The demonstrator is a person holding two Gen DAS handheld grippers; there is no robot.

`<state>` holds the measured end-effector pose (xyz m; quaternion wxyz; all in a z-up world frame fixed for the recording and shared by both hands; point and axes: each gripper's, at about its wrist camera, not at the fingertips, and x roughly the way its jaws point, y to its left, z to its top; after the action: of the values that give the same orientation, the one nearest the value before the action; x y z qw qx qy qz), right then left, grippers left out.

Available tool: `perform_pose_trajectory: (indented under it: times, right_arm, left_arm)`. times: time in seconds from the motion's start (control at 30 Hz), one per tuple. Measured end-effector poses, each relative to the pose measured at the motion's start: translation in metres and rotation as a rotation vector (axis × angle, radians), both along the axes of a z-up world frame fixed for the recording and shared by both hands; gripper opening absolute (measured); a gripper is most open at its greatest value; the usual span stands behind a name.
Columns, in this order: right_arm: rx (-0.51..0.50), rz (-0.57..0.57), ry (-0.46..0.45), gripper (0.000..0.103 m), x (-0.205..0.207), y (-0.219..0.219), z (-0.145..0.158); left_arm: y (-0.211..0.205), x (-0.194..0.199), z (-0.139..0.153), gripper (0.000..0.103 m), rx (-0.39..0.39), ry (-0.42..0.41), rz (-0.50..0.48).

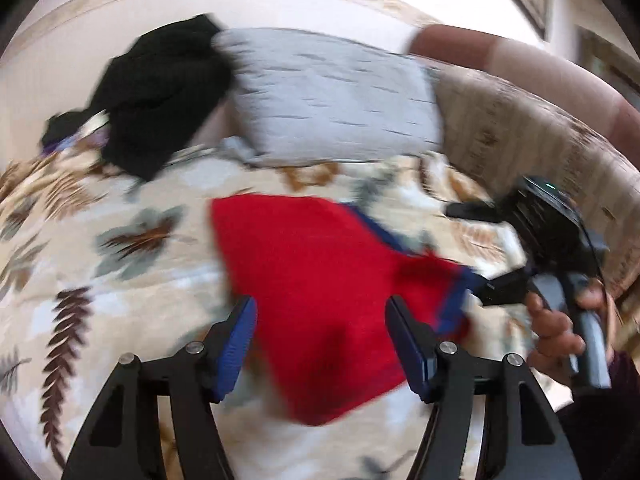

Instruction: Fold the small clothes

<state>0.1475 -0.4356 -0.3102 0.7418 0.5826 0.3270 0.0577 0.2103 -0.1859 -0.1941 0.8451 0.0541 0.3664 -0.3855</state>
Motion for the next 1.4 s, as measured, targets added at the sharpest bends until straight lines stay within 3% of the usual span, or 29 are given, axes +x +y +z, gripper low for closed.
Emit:
perform_pose_trajectory:
  times: [0.1,0.13,0.17,0.2,0.27,0.37,0.43,0.5,0.57,0.63,0.7,0.8,0.83,0.87,0.93,1.0,1.07,1.13,1.2,1.27,1.4]
  right_arm:
    - [-0.035,0.058,0.059,0.089,0.023,0.028,-0.012]
    - [-0.057,0.067,0.058,0.072,0.027,0.034,-0.012]
    - [-0.096,0.082,0.059,0.043,0.03,0.042,-0.01]
    - [-0.163,0.09,0.069,0.03,0.031,0.049,-0.005]
    - [-0.264,0.038,0.055,0.022,0.02,0.055,0.012]
    - [-0.379,-0.022,-0.017,0.019,-0.008,0.056,0.041]
    - [-0.419,-0.027,0.032,0.019,-0.016,0.051,0.033]
    - [-0.349,-0.019,0.165,0.02,-0.015,0.04,-0.006]
    - [-0.254,-0.023,0.183,0.023,-0.019,0.032,-0.024]
    - [-0.244,-0.013,0.188,0.026,-0.021,0.026,-0.011]
    - [-0.306,-0.055,0.133,0.031,-0.027,0.018,0.02]
    - [-0.464,-0.168,0.088,0.049,-0.029,0.009,0.06]
    - [-0.487,-0.186,0.07,0.073,-0.028,0.008,0.067]
    - [-0.523,-0.207,0.035,0.078,-0.024,0.008,0.077]
    - [-0.556,-0.144,0.014,0.078,-0.003,0.015,0.086]
    - [-0.578,-0.012,0.045,0.074,0.03,0.027,0.08]
    - [-0.579,0.092,0.087,0.047,0.06,0.035,0.064]
    - [-0.523,0.148,0.139,0.037,0.076,0.037,0.042]
    - [-0.456,0.176,0.21,0.035,0.096,0.032,0.012]
    - [-0.43,0.184,0.217,0.022,0.099,0.029,-0.003]
    - [-0.42,0.141,0.199,0.024,0.083,0.028,0.013]
  left_arm:
    - [0.006,0.012,-0.023,0.067,0.008,0.053,0.017]
    - [0.004,0.014,-0.036,0.067,0.044,0.064,0.021]
    - [0.004,0.015,-0.043,0.068,0.043,0.078,0.014]
    - [0.006,0.015,-0.049,0.068,0.03,0.1,0.012]
    - [0.012,0.015,-0.047,0.067,0.001,0.136,0.008]
    - [0.009,0.004,-0.037,0.067,-0.012,0.088,-0.03]
    - [-0.002,-0.01,-0.041,0.067,0.026,0.071,-0.069]
    - [-0.014,-0.012,-0.052,0.069,0.083,0.074,-0.087]
    - [-0.022,-0.014,-0.062,0.072,0.127,0.095,-0.088]
    - [-0.02,-0.015,-0.061,0.074,0.117,0.09,-0.066]
    - [-0.019,-0.017,-0.056,0.075,0.127,0.055,-0.052]
    - [-0.02,-0.016,-0.054,0.075,0.149,0.04,-0.034]
    - [-0.021,-0.016,-0.054,0.076,0.15,0.04,-0.034]
    - [-0.022,-0.016,-0.054,0.076,0.158,0.032,-0.03]
    - [-0.023,-0.02,-0.051,0.076,0.175,0.004,-0.031]
    - [-0.025,-0.022,-0.05,0.076,0.193,-0.026,-0.029]
    - [-0.027,-0.025,-0.049,0.076,0.207,-0.048,-0.029]
    - [-0.028,-0.027,-0.048,0.076,0.216,-0.065,-0.03]
    - [-0.028,-0.028,-0.048,0.076,0.217,-0.07,-0.033]
    - [-0.028,-0.027,-0.049,0.076,0.217,-0.069,-0.032]
    - [-0.028,-0.027,-0.047,0.076,0.219,-0.074,-0.027]
